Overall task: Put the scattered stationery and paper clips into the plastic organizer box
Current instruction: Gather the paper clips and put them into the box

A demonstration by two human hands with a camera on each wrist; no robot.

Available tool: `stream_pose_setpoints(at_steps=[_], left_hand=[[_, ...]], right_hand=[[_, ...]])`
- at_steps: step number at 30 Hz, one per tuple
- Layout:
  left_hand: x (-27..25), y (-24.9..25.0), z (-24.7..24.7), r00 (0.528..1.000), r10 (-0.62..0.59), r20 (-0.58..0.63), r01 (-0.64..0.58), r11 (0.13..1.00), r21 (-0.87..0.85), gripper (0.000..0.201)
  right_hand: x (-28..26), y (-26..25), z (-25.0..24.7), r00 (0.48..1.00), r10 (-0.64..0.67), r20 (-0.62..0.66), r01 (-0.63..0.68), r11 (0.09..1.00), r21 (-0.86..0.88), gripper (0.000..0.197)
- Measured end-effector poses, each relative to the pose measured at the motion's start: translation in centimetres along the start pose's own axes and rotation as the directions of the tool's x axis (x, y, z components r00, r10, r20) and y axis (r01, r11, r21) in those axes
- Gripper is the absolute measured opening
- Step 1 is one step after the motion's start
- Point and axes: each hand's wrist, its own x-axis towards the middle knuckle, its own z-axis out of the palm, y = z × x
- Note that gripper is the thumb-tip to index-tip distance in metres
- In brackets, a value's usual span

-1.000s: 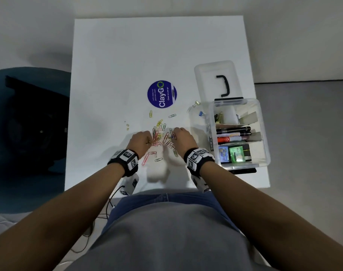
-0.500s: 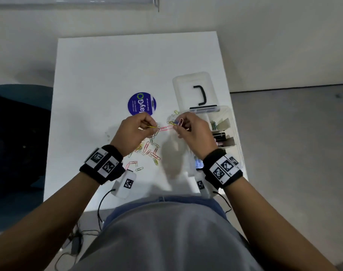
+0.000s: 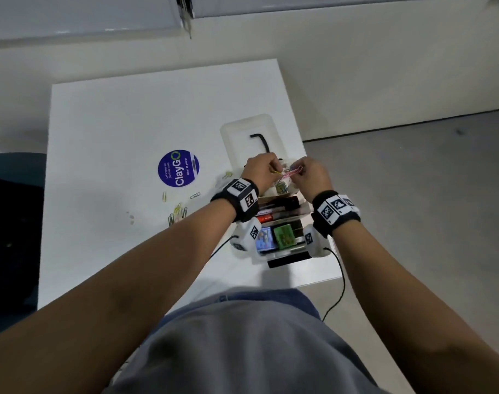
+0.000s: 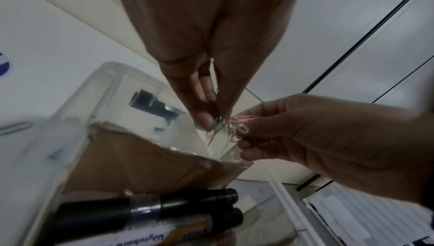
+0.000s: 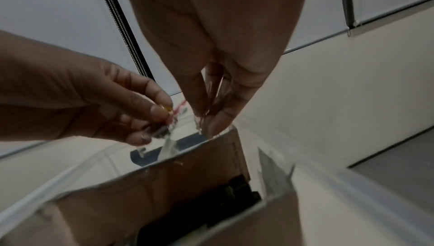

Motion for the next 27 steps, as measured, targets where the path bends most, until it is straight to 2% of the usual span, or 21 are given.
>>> stream_pose_setpoints(at_steps=[3,6,9,11,14,16,18,20,22,24,25,27], left_hand=[[0.3,-0.5,0.2,0.997,-0.027,0.068,0.025,0.999,0.029,0.024],[-0.6,-1.2,-1.1,0.996,0.008,0.089,-0.008,1.000,-0.011,0.026],[-2.4,-3.0,-3.6,0.999,0.009,0.050,-0.005,0.996,-0.086,0.018],[-4.0,-4.7,-5.4,0.999,-0.043,0.007,0.044,0.985,-0.167,0.015],[-6.9,-8.3,-8.2,0.987,-0.160,-0.031,0.151,0.970,-0.192,0.014],[-9.2,-11.9,-9.9,0.967,-0.252,-0.028,0.247,0.962,-0.113,0.012],[-11.7,-15.9,-11.3,0.942,-0.336,-0.015,0.336,0.939,0.077,0.009],[-14.3,-19.8,-12.0,0.909,-0.417,0.019,0.396,0.876,0.276,0.012],[-16.9,-22.2,-11.8,0.852,-0.519,0.065,0.444,0.783,0.436,0.019],[-19.2,-24.0,-11.3,0.811,-0.579,0.083,0.473,0.731,0.491,0.025],[-20.0,-24.5,-10.8,0.814,-0.574,0.093,0.466,0.740,0.484,0.026],[-20.7,-25.1,-9.5,0.849,-0.520,0.099,0.425,0.782,0.456,0.025]], right_hand=[[0.3,-0.1,-0.2,0.999,-0.003,0.051,0.009,0.995,-0.103,0.030],[-0.1,-0.5,0.0,0.998,-0.044,0.040,0.050,0.985,-0.162,0.034],[-1.7,-2.2,0.8,0.994,-0.105,0.024,0.106,0.990,-0.090,0.028],[-3.0,-4.3,1.8,0.986,-0.160,0.033,0.161,0.987,-0.026,0.026],[-5.0,-7.8,4.5,0.956,-0.246,0.160,0.235,0.968,0.083,0.022],[-6.3,-9.5,7.2,0.911,-0.264,0.317,0.252,0.965,0.079,0.021],[-7.4,-10.4,10.6,0.849,-0.225,0.477,0.268,0.963,-0.022,0.021],[-8.4,-10.3,14.3,0.793,-0.148,0.591,0.304,0.937,-0.174,0.024],[-9.2,-8.8,17.2,0.760,-0.033,0.649,0.306,0.899,-0.313,0.034],[-10.1,-7.0,19.5,0.779,0.059,0.625,0.252,0.882,-0.398,0.050],[-10.4,-6.1,20.3,0.809,0.069,0.584,0.230,0.877,-0.421,0.057],[-10.7,-5.0,21.5,0.852,0.020,0.524,0.255,0.857,-0.448,0.069]])
